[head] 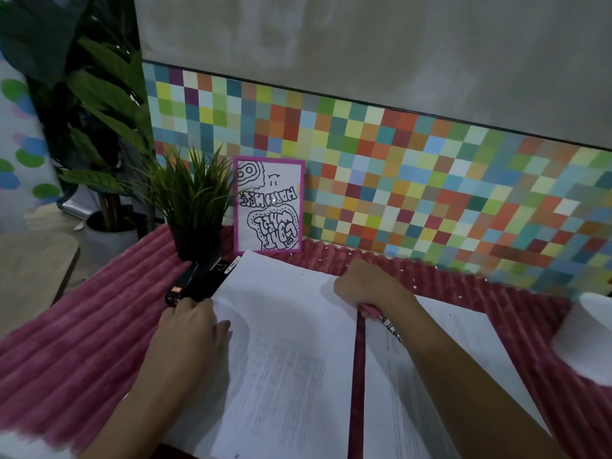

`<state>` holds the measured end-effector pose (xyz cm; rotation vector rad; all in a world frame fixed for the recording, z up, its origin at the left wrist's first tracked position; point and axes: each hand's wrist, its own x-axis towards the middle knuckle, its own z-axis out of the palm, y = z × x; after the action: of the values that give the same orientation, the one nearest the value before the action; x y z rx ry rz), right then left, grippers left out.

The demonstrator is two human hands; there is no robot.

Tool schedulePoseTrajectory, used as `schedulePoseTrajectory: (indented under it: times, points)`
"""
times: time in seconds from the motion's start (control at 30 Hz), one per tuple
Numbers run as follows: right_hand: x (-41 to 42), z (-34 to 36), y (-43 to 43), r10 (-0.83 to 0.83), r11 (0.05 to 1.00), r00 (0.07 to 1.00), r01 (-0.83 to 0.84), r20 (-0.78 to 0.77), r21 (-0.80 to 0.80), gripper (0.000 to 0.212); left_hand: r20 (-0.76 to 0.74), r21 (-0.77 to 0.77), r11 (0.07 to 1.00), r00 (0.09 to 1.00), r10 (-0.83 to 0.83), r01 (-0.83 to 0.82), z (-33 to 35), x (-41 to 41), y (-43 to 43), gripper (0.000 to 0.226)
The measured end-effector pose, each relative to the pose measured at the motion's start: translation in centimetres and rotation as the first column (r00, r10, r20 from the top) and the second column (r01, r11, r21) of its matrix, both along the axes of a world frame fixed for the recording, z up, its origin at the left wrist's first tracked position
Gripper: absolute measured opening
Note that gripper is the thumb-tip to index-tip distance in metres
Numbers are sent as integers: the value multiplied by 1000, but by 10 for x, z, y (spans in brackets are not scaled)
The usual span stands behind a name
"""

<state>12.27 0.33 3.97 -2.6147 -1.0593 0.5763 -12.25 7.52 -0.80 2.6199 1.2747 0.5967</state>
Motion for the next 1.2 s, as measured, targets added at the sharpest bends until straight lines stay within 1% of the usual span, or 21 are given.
schedulePoseTrajectory:
  times: [0.07,0.17,0.23,0.27,0.33,0.4,0.43,0.5,0.57,0.6,0.67,0.73,0.8,0.9,0.93,0.97,1.03,1.1,1.13,1.2]
  points:
    - [-2,-3,0,21,1000,999,-21,34,-2,23,-15,-33,998,999,44,-45,-5,-1,2,18]
    - [5,0,-4,21,1000,999,-21,41,11,15,-56,-32,994,993,104,-106,1,0,-3,19]
    - [17,14,-17,-7,998,997,2,74,57,20,-61,37,993,991,117,-115,19,8,-9,27]
    - [26,22,-28,-33,997,995,26,97,77,20,-37,70,993,995,95,-93,27,16,-15,32]
    - [48,32,-54,-82,994,985,70,151,86,8,38,80,997,999,-25,22,46,41,-29,37]
    - [71,30,-81,-145,989,969,140,201,36,5,101,35,984,979,-176,173,54,76,-44,37]
    - [79,25,-93,-152,988,964,157,221,-7,7,119,-22,969,963,-240,245,55,96,-51,34]
    - [91,7,-112,-138,988,971,148,197,-37,9,131,-168,929,941,-312,331,51,138,-62,24]
    - [97,-12,-122,-81,996,988,87,135,-38,14,89,-295,892,939,-332,343,44,177,-71,19]
    - [101,-20,-126,-48,998,992,51,113,-27,16,51,-320,887,941,-334,332,41,193,-75,16]
    - [106,-30,-130,-11,999,996,9,85,31,17,-3,-314,900,948,-319,302,38,215,-82,18]
    - [108,-30,-133,-12,997,999,9,50,71,20,-28,-310,912,956,-291,268,36,227,-85,20]
    - [108,-31,-133,-34,994,999,31,19,102,14,-21,-301,924,967,-253,235,31,232,-84,17]
    - [111,-38,-133,-79,975,997,73,21,209,15,121,-289,932,974,-191,219,24,232,-81,3]
    - [110,-39,-133,-100,968,994,86,47,236,21,182,-290,932,969,-167,216,22,231,-81,10]
    - [108,-41,-134,-120,961,989,95,81,260,25,231,-286,932,960,-158,222,21,229,-81,12]
    - [105,-42,-137,-152,944,981,109,119,313,29,334,-272,923,927,-174,271,18,225,-81,9]
    - [105,-43,-139,-159,931,978,105,131,350,36,457,-314,881,870,-186,354,15,223,-80,12]
    - [105,-42,-139,-163,926,977,104,136,362,39,496,-355,853,851,-175,382,13,223,-79,14]
    - [104,-38,-140,-183,913,970,109,157,394,39,504,-438,801,849,-157,408,9,225,-78,19]
